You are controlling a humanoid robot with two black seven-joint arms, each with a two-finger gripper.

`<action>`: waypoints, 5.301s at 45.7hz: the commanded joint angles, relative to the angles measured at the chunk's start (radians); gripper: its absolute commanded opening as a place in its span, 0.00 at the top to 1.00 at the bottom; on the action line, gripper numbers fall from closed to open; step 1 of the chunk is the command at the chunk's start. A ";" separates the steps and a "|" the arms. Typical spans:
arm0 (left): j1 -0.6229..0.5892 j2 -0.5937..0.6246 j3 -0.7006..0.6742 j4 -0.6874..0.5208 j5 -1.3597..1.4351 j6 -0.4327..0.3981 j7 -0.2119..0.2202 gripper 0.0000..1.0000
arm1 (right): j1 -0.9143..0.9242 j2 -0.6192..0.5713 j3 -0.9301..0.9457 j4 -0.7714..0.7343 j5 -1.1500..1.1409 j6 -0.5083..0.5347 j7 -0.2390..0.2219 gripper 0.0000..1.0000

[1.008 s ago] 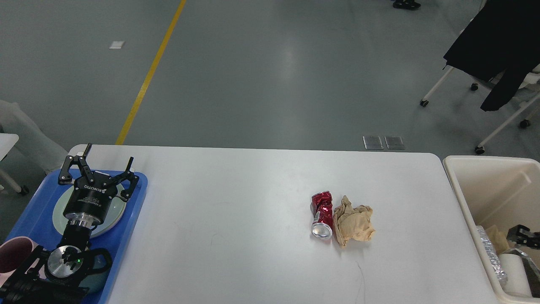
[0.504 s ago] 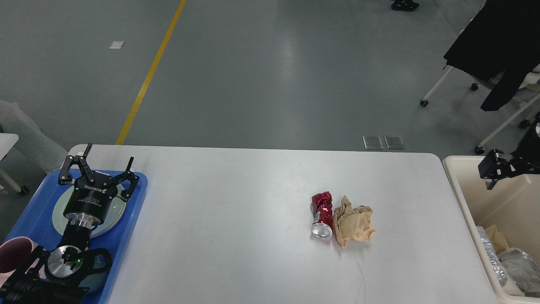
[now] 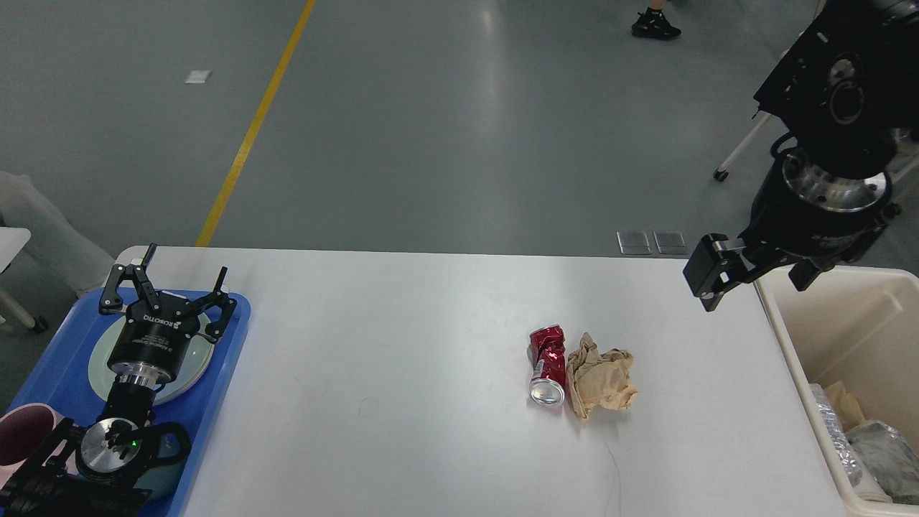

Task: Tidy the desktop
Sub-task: 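Move the right gripper over the brown paper scrap, then grasp the brown paper scrap with the right gripper, then carry the paper scrap into the white bin and release it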

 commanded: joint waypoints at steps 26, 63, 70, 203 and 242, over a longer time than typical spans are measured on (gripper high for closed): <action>0.000 0.000 0.000 0.000 0.000 0.000 0.001 0.04 | -0.503 0.041 0.192 -0.275 0.011 -0.204 0.000 0.00; 0.000 0.000 0.000 -0.002 0.000 0.000 0.001 0.04 | -1.109 0.256 0.204 -0.852 -0.010 -0.361 0.000 0.00; 0.000 0.000 0.000 -0.002 0.000 0.000 0.001 0.04 | -1.140 0.258 0.209 -0.853 -0.010 -0.405 0.000 0.00; 0.000 0.000 0.000 0.000 0.000 0.000 0.000 0.04 | -0.964 -0.426 -0.112 -0.687 0.006 -0.378 0.176 1.00; 0.000 0.000 0.000 0.000 0.000 0.000 0.000 0.04 | -1.913 -0.141 0.284 -1.485 0.025 -0.686 0.166 1.00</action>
